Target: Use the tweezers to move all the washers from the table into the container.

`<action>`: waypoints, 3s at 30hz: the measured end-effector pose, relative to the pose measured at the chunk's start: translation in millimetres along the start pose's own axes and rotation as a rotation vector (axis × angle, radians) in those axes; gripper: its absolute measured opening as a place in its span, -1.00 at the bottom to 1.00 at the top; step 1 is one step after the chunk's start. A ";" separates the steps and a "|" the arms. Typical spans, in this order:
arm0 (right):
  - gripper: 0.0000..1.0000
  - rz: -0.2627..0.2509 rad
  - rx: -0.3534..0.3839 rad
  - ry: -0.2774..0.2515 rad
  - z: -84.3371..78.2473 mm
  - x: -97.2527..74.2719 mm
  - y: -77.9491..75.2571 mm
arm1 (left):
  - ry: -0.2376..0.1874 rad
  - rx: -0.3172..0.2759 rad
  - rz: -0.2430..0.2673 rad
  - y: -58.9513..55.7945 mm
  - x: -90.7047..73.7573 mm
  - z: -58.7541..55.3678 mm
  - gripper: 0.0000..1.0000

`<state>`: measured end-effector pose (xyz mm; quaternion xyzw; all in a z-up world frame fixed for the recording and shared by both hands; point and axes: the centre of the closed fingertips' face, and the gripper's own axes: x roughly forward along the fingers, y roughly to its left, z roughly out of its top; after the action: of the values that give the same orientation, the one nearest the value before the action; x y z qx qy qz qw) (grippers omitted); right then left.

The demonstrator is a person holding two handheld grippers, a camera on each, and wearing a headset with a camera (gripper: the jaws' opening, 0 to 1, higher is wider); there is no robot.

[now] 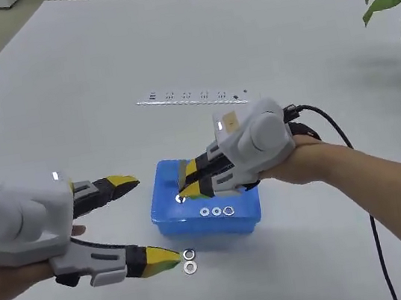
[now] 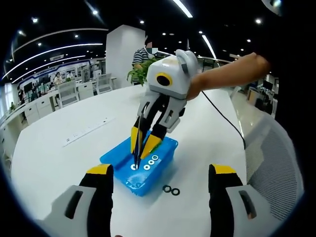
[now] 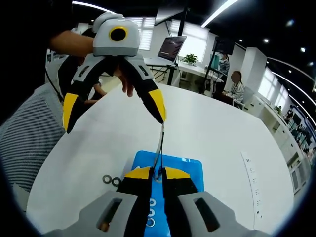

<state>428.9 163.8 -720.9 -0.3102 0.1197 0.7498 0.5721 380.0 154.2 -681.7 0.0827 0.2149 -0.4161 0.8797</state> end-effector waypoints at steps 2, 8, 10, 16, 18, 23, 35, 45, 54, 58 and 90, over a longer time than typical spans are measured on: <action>-0.82 0.005 0.000 0.005 -3.1 1.7 0.0 | 0.003 0.009 -0.005 3.2 3.1 1.6 0.55; -0.82 0.015 0.004 0.013 -9.4 4.8 0.4 | 0.004 0.046 -0.010 12.2 11.3 6.6 0.19; -0.82 0.019 0.005 0.016 -12.1 5.9 0.4 | 0.006 0.056 -0.011 15.1 14.4 7.9 0.10; -0.82 0.031 0.004 0.034 -20.0 9.0 1.7 | 0.014 0.082 -0.026 20.9 24.2 10.5 -0.17; -0.82 0.034 0.007 0.038 -22.0 9.8 2.3 | 0.017 0.087 -0.030 22.2 26.6 11.3 -0.26; -0.82 0.042 0.012 0.045 -26.1 12.8 3.7 | 0.028 0.116 -0.032 27.3 33.3 12.2 -0.43; -0.82 0.062 0.014 0.066 -35.1 16.7 8.0 | 0.066 0.159 -0.069 31.1 45.9 11.6 -0.67; -0.82 0.066 0.011 0.076 -34.8 15.9 9.5 | 0.081 0.171 -0.091 27.1 52.6 9.8 -0.81; -0.81 0.065 -0.002 0.087 -35.9 14.7 10.6 | 0.085 0.187 -0.104 24.7 53.3 10.1 -0.87; -0.81 0.068 -0.005 0.089 -35.8 14.6 11.0 | 0.087 0.189 -0.105 24.1 52.5 9.9 -0.88; -0.63 0.035 0.040 0.083 -28.1 6.2 7.2 | 0.073 0.165 -0.115 21.1 50.8 26.6 -0.89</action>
<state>430.4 151.3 -747.8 -0.3273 0.1639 0.7435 0.5596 432.9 123.7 -681.3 0.1578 0.2162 -0.4789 0.8361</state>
